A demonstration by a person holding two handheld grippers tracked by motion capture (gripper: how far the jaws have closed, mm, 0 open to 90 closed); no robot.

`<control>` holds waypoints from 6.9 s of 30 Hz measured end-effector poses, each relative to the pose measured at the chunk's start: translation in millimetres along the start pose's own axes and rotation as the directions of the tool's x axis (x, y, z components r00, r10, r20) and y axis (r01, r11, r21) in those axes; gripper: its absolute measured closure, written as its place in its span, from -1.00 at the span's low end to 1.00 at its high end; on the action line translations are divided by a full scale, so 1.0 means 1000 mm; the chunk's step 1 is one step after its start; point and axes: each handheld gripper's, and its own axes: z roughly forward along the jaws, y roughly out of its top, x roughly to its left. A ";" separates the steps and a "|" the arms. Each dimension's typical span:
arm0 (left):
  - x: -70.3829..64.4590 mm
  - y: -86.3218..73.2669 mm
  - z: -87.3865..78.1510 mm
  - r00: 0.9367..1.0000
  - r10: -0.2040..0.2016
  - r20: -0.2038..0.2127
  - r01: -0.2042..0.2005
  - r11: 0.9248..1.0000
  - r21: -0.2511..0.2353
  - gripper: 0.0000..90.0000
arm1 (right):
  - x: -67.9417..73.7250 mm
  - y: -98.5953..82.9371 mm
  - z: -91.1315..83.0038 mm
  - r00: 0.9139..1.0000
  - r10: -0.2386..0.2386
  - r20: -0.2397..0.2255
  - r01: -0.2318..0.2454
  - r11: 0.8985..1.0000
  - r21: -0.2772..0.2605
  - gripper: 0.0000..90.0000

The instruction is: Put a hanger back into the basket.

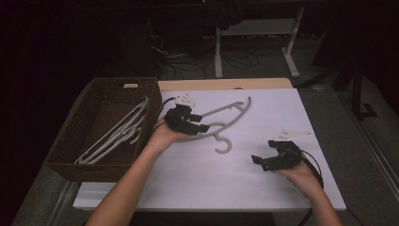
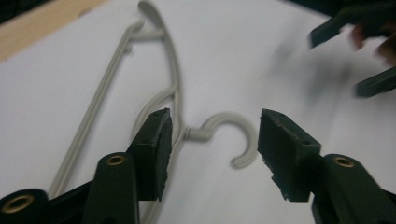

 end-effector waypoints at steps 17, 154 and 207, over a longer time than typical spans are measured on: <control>0.026 -0.044 0.047 0.995 0.014 -0.095 0.001 0.987 0.162 0.42 | 0.000 0.000 0.001 1.000 -0.003 -0.004 0.003 1.000 0.003 -0.82; 0.078 -0.131 -0.293 0.956 -0.196 -0.219 0.153 0.968 -0.198 0.84 | -0.001 0.003 0.007 1.000 0.009 0.024 -0.010 1.000 0.023 -0.79; 0.023 -0.081 -0.183 0.999 -0.035 -0.027 0.028 0.975 -0.221 -0.82 | 0.033 0.080 -0.032 0.989 -0.099 -0.106 0.086 0.989 -0.123 -0.90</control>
